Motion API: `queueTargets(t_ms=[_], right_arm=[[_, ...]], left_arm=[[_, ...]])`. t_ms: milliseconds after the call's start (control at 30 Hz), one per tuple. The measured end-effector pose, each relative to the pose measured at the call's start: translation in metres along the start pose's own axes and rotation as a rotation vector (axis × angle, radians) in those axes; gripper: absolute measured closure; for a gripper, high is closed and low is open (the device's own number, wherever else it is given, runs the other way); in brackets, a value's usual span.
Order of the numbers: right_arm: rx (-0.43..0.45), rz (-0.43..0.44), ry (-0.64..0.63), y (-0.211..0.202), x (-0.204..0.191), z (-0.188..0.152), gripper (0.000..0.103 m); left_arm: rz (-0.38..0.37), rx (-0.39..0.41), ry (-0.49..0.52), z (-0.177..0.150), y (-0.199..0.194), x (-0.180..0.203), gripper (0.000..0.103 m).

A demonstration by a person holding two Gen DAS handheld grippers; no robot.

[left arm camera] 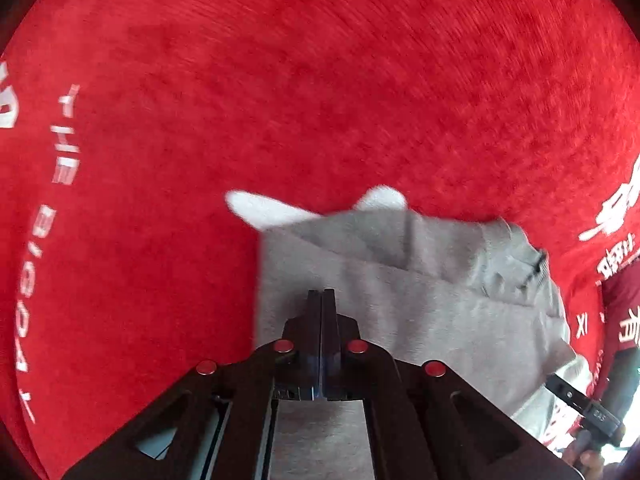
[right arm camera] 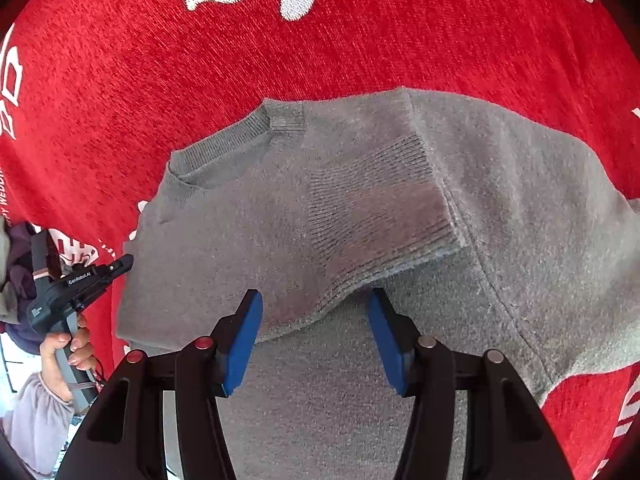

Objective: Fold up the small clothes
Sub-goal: 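Lay the sleeve flat on the body and open the left gripper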

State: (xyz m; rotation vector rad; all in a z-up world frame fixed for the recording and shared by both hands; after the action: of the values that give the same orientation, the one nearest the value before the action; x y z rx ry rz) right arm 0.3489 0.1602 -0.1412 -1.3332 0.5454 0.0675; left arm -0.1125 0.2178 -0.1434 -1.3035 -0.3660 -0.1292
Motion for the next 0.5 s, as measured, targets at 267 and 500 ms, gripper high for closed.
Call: queueTargets(t_ms=[267,500], right_arm=[[0.004,-0.006,-0.011,0.008,-0.006,0.001,0.044],[-0.011,-0.032,-0.046,0.005,-0.013,-0.001,0.043]], left_arm=[[0.169,0.003,-0.041,-0.008,-0.02,-0.047,0.103],[0.188,0.023,0.016,-0.031,-0.037,-0.021,0.002]])
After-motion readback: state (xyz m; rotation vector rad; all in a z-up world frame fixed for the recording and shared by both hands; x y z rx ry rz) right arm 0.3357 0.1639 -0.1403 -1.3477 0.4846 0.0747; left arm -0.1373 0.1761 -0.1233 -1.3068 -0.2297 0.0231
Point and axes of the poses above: each gripper's, at about its wrist camera, not at the fingertips, and y roughly the way its jaws point, x to its right, z to its top, the point moved 10 cm from there along y, roughly the way its jaws point, and after that the axes turned 2 degrees about -z, right-handed, at the moved point
